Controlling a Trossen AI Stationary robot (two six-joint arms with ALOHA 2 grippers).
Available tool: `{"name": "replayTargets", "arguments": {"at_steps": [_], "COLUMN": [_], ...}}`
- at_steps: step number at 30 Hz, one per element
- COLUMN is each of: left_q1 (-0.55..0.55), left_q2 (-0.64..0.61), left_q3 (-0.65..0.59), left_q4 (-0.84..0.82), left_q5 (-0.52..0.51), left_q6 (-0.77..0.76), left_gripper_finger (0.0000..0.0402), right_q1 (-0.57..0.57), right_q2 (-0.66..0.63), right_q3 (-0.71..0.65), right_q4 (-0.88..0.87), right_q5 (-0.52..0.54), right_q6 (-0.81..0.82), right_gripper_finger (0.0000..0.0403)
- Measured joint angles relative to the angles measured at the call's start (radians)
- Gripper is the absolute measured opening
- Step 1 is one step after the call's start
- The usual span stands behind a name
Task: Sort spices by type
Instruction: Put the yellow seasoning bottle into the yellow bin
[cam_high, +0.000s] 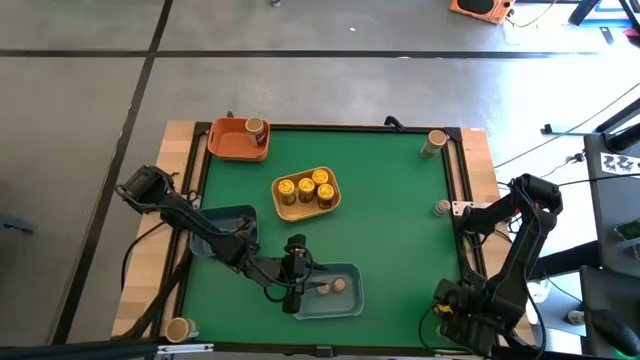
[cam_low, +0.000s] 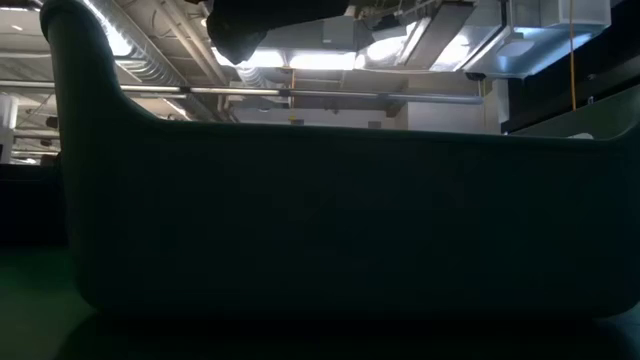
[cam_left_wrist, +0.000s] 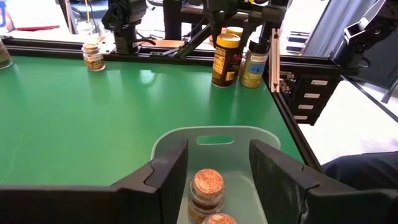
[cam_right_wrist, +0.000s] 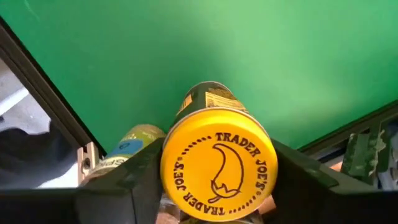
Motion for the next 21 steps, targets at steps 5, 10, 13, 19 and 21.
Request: {"name": "replayTargets", "arguments": {"at_steps": [5,10,13,19,21], "left_q1": [0.000,0.000,-0.001,-0.001,-0.001], "left_q2": [0.000,-0.036,-0.077,-0.164,-0.196], "left_q3": [0.000,-0.001,-0.001,-0.001,-0.001], "left_q4": [0.005,0.000,-0.039,-0.218,-0.295], "left_q5": [0.000,0.000,0.000,-0.004,-0.009], "left_q6": [0.001,0.040,0.062,0.070,0.061], "left_gripper_finger": [0.0169,0.0169,0.0169,0.0169,0.0169], "right_q1": [0.000,-0.033,-0.074,-0.184,-0.227], "right_q2": [0.000,0.000,0.000,0.000,0.000], "right_q3": [0.000,0.014,0.051,0.157,0.200], "right_q4": [0.000,-0.013,-0.048,-0.158,-0.193], "right_q5": [0.039,0.062,0.100,0.214,0.268], "right_q6": [-0.032,-0.093,-0.176,-0.379,-0.455], "right_gripper_finger": [0.0236,0.0241,0.0237,0.0237,0.0238]}}
